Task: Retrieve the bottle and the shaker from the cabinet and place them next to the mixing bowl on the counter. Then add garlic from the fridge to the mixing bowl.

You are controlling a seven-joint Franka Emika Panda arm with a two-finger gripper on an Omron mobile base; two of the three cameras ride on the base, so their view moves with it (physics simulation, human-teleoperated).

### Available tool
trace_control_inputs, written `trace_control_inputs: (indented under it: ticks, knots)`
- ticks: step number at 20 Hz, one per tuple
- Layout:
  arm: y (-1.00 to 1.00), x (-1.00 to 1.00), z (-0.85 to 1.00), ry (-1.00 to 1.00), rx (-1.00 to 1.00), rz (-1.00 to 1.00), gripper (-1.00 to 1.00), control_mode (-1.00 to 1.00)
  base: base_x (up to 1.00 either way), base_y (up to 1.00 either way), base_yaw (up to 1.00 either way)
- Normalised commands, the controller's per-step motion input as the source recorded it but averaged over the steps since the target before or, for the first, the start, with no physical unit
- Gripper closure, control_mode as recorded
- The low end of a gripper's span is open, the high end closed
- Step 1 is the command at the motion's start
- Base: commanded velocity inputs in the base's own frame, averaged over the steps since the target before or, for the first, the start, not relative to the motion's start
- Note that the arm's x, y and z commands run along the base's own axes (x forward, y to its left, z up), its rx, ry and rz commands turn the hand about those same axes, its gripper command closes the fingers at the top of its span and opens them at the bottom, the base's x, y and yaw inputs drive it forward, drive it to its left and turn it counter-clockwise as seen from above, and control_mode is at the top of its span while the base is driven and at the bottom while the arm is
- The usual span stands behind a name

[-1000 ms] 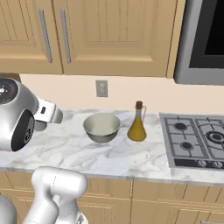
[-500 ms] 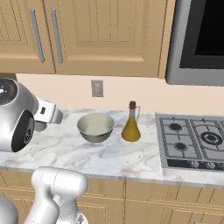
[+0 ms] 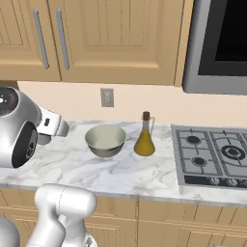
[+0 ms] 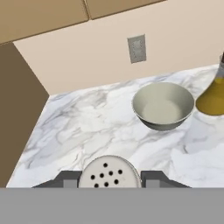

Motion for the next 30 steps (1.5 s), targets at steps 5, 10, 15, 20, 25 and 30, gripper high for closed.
trace_control_inputs:
  ticks: [5,10,15,20,25,30]
  knots:
    - [0.37,0.02,0.00,0.02,-0.04,0.00,1.00,-1.00,0.00,0.00,0.00]
    - [0.85,0.19,-0.01,0.21,-0.15,0.00,1.00,-1.00,0.00,0.00,0.00]
    - [0.43,0.26,-0.09,0.17,-0.08,0.00,1.00,-1.00,0.00,0.00,0.00]
    - [0.00,0.75,-0.37,0.04,-0.01,0.05,1.00,-1.00,0.00,0.00,0.00]
    - [-0.04,0.65,-0.34,0.00,0.00,0.04,1.00,-1.00,0.00,0.00,0.00]
    - [0.00,0.77,-0.51,0.00,0.00,0.02,1.00,-1.00,0.00,0.00,0.00]
